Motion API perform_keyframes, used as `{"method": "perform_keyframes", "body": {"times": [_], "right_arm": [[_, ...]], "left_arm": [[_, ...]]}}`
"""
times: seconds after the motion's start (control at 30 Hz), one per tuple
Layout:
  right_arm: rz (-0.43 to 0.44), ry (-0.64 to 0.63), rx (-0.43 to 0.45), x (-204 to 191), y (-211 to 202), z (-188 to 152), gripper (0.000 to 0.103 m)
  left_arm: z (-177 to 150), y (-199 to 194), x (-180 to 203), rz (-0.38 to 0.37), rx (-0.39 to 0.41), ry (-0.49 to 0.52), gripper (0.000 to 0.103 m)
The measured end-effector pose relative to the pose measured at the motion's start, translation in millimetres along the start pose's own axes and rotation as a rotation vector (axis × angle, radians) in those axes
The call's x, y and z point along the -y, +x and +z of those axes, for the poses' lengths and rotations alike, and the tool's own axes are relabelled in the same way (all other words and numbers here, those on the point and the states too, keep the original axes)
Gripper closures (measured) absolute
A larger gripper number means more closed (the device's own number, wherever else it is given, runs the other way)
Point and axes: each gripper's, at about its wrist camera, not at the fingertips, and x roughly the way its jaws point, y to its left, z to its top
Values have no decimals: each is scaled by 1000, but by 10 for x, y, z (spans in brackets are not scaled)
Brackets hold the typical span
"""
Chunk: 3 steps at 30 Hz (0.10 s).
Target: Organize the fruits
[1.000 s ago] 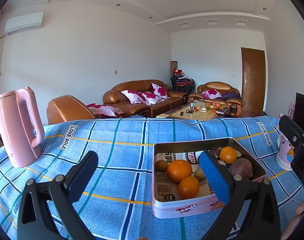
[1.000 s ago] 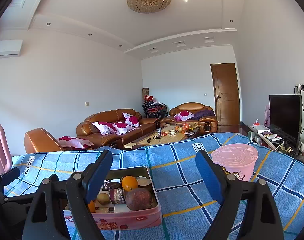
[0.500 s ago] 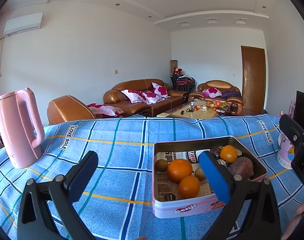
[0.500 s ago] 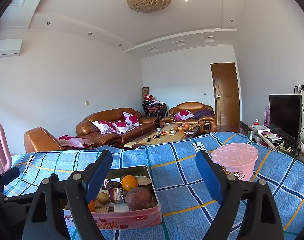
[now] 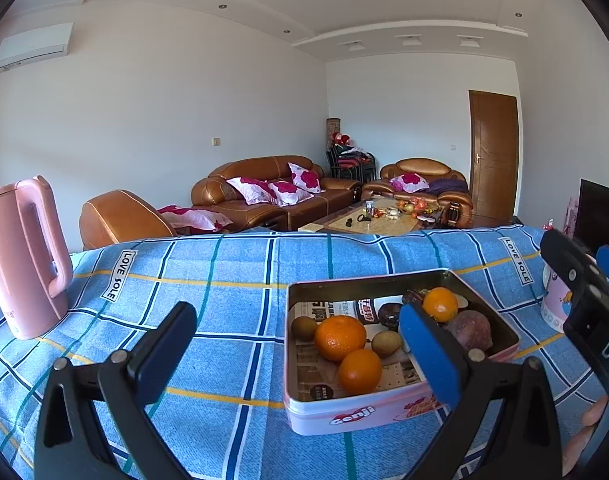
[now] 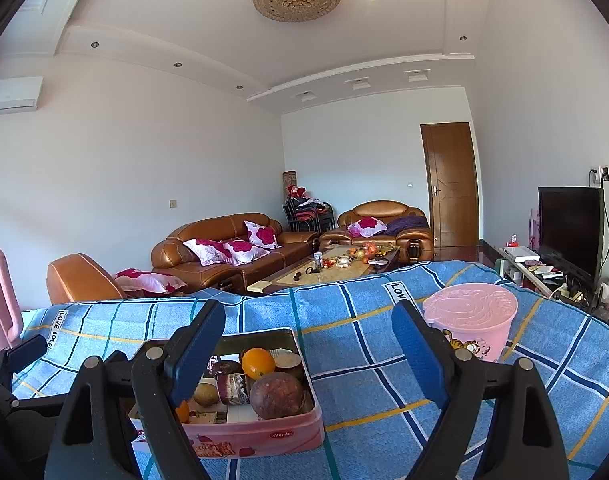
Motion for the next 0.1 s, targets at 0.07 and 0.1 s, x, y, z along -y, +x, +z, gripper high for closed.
{"method": "perform_keyframes", "body": {"times": [0.07,0.1], "right_arm": [[-6,4,-7,10,9,-1,16],[-12,6,-11,15,15,-3,16]], "left_arm": [[5,15,0,7,-7,-2,0],[5,23,1,10,-10,-2,0]]}}
